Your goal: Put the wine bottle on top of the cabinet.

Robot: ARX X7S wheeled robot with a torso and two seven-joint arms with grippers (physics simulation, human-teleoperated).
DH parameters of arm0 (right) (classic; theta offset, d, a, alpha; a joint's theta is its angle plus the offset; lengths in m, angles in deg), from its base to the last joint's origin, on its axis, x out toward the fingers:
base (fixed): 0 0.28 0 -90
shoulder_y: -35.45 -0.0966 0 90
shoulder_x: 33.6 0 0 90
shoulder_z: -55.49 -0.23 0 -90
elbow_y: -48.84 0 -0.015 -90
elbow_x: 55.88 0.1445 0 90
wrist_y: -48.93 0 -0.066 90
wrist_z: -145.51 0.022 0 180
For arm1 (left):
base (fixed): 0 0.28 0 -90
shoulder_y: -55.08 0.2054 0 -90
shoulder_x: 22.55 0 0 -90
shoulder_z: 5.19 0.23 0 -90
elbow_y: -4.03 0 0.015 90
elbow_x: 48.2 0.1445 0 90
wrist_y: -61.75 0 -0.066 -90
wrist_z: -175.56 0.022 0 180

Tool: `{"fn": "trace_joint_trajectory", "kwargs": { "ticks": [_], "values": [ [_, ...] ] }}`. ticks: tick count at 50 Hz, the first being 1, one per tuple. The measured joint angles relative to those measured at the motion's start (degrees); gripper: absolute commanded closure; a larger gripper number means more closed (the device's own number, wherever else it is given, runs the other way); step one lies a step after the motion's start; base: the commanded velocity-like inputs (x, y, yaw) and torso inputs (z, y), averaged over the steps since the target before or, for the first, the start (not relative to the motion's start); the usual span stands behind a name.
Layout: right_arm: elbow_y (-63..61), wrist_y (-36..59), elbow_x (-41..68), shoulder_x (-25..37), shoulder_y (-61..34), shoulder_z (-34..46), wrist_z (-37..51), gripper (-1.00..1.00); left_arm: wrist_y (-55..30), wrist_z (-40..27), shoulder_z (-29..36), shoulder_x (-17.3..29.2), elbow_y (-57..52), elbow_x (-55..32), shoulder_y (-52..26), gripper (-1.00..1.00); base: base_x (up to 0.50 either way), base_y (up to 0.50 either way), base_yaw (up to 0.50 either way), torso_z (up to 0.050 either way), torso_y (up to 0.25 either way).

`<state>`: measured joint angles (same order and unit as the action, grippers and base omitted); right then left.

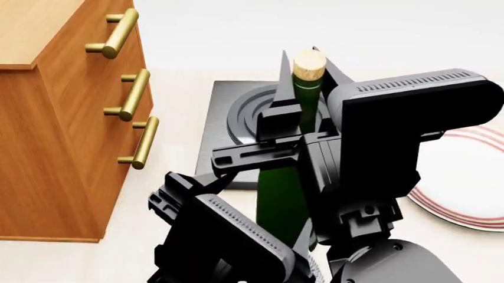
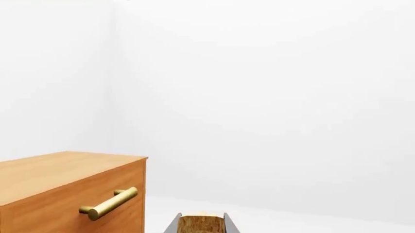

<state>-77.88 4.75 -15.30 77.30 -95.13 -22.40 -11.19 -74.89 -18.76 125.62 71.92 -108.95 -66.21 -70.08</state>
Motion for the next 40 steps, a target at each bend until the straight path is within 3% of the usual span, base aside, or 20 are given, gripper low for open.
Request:
{"fn": "trace_joint_trajectory", "kwargs": {
  "ticks": [23,40],
  "values": [
    [-0.69,-0.46,0.64,0.74,0.55,0.14,0.28,1.00,23.56,1.34,1.32,-0.50,14.20,1.72,4.99,-1.00,0.00,0.00,0.00,0.000,0.000],
    [-0.35,-1.40,0.40,1.07,1.29,0.58,0.24,1.00,31.65,0.66,2.91,-0.78,20.20,1.67,6.22,-1.00,0.00,0.00,0.00,0.001,0.001]
  ]
}}
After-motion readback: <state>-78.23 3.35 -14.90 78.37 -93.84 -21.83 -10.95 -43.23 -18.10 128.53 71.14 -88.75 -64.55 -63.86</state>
